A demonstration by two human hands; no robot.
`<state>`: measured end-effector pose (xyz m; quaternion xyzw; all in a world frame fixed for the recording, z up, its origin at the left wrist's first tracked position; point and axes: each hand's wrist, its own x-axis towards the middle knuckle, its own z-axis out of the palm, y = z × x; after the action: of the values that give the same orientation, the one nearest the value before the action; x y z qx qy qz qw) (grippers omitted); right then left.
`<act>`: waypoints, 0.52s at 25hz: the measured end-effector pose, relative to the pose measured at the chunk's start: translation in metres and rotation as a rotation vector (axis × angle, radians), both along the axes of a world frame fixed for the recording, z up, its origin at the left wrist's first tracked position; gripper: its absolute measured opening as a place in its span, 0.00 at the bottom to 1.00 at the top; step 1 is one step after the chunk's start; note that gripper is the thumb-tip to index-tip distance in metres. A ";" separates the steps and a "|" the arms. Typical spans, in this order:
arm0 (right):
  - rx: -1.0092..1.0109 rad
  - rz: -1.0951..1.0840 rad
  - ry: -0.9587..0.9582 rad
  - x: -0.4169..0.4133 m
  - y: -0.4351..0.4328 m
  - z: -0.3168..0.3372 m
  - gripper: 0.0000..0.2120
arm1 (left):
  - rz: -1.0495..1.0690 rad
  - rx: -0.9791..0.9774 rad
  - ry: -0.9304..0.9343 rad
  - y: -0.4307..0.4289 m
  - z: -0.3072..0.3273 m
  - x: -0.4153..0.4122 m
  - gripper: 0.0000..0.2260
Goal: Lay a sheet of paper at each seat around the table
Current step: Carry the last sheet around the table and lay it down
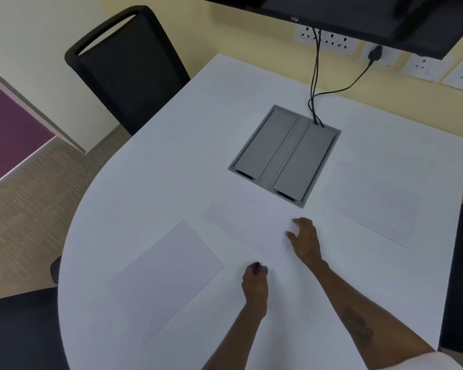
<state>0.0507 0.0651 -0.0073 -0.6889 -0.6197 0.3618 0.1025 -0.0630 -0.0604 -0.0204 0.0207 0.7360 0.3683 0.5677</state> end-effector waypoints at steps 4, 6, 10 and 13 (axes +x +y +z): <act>-0.048 0.205 -0.116 0.003 0.025 -0.012 0.32 | 0.200 -0.042 -0.117 0.020 0.001 0.009 0.12; -0.078 0.304 -0.207 0.001 0.028 -0.019 0.32 | 0.248 -0.046 -0.176 0.028 0.000 0.011 0.12; -0.079 0.318 -0.245 0.000 0.023 -0.027 0.31 | 0.295 -0.046 -0.172 0.038 -0.007 0.010 0.11; -0.076 0.293 -0.246 0.002 0.017 -0.027 0.31 | 0.292 -0.041 -0.114 0.039 -0.010 0.009 0.08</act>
<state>0.0531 0.0824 -0.0346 -0.6339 -0.7069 0.3090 -0.0540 -0.0541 -0.0218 -0.0307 -0.1191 0.7049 0.4325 0.5494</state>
